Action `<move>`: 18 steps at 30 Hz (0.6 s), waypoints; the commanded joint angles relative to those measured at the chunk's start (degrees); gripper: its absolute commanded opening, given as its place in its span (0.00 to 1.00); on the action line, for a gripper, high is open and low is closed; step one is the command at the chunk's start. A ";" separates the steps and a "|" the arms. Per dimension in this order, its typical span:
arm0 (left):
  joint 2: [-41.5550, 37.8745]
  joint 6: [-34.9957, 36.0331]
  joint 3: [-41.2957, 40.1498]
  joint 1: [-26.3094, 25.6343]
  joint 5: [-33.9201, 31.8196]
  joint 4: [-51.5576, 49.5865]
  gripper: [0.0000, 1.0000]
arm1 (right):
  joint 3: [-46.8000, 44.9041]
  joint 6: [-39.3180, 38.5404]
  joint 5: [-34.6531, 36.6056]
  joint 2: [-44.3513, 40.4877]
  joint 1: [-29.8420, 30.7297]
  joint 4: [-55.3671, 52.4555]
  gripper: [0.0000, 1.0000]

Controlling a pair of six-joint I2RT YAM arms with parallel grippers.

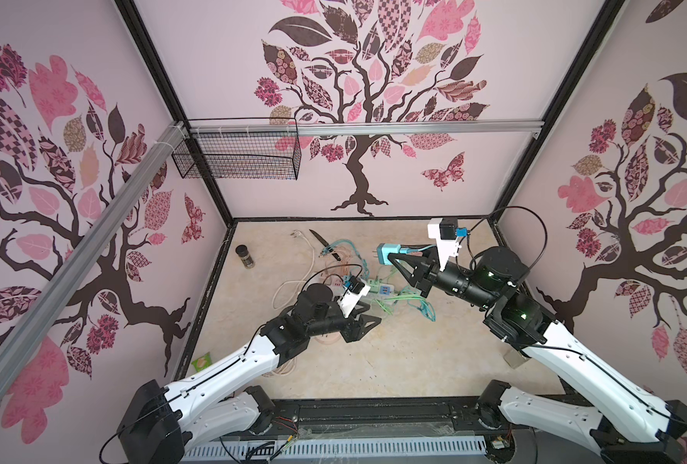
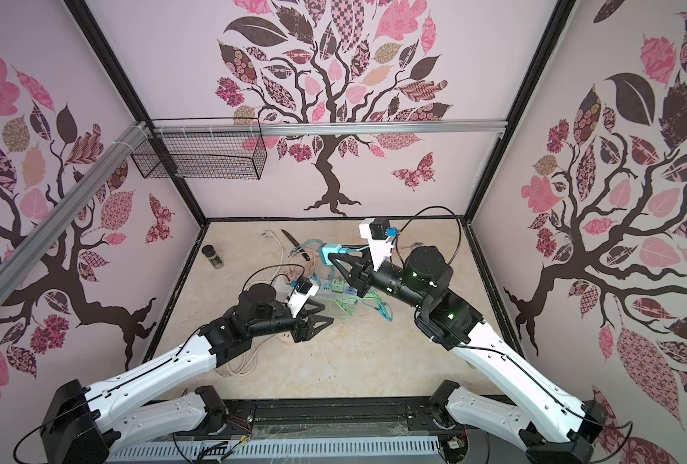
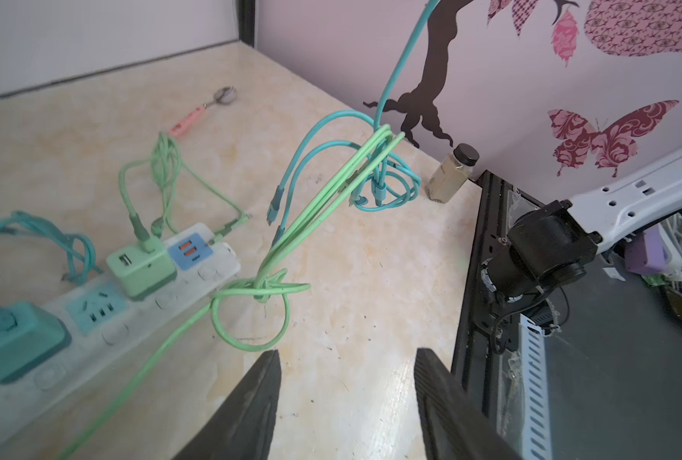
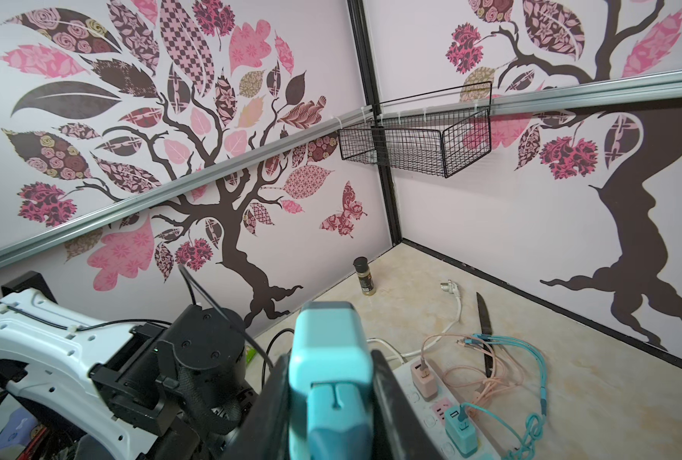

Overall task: Insert plugs into power strip
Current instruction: Brush down the power cord.

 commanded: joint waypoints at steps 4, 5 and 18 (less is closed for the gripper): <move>2.68 7.58 -4.75 -0.19 1.07 15.25 0.56 | 1.44 2.08 -2.64 -1.47 -0.09 1.95 0.11; 3.42 8.41 -4.25 -0.28 1.16 15.33 0.55 | 1.48 2.27 -2.86 -1.45 -0.03 1.96 0.11; 11.92 11.70 -0.93 -1.42 2.30 20.79 0.55 | 1.30 4.85 -5.38 -1.52 0.00 3.36 0.09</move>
